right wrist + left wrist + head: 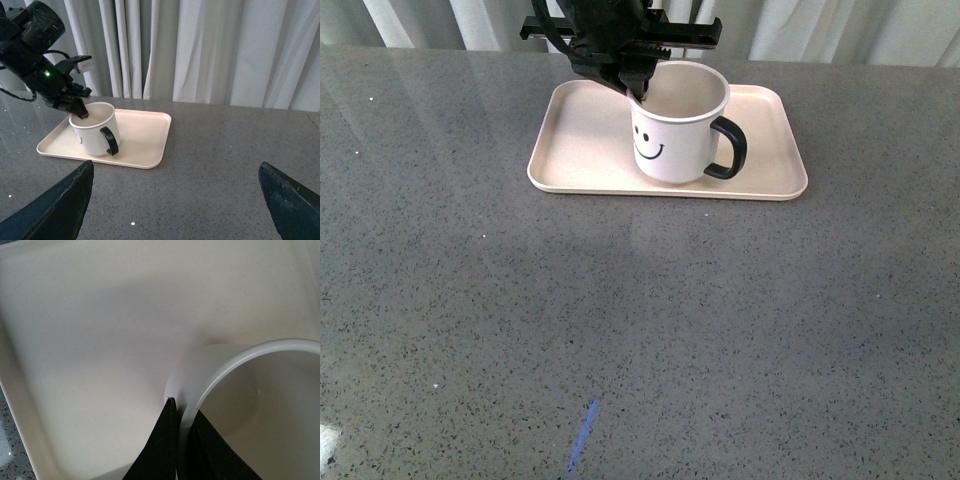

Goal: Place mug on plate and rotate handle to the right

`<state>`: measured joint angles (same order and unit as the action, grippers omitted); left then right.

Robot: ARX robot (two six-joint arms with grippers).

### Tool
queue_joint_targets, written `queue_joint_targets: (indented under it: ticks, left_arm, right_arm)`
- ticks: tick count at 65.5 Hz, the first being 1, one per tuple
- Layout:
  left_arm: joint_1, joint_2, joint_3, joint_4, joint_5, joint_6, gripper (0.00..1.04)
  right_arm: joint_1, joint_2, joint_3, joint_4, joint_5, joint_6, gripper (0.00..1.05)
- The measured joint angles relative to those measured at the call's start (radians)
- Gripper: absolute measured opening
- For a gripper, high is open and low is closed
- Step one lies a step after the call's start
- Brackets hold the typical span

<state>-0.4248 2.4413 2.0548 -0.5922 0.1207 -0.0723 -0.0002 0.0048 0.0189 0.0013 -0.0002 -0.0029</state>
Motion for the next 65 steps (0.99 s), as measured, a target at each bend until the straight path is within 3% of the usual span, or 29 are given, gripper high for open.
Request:
queue_joint_targets:
  ticks: [52, 56, 65]
  left_arm:
    - [-0.001, 0.069, 0.088, -0.047, 0.012, 0.005, 0.02]
    - [-0.001, 0.069, 0.09, -0.049, 0.017, 0.006, 0.08]
    - [-0.002, 0.076, 0.097, -0.049, 0.035, 0.009, 0.31]
  right_arm:
    - [0.0, 0.0, 0.0, 0.0, 0.0, 0.0, 0.96]
    - [0.0, 0.0, 0.0, 0.0, 0.0, 0.0, 0.96]
    - [0.0, 0.0, 0.0, 0.0, 0.0, 0.0, 0.96]
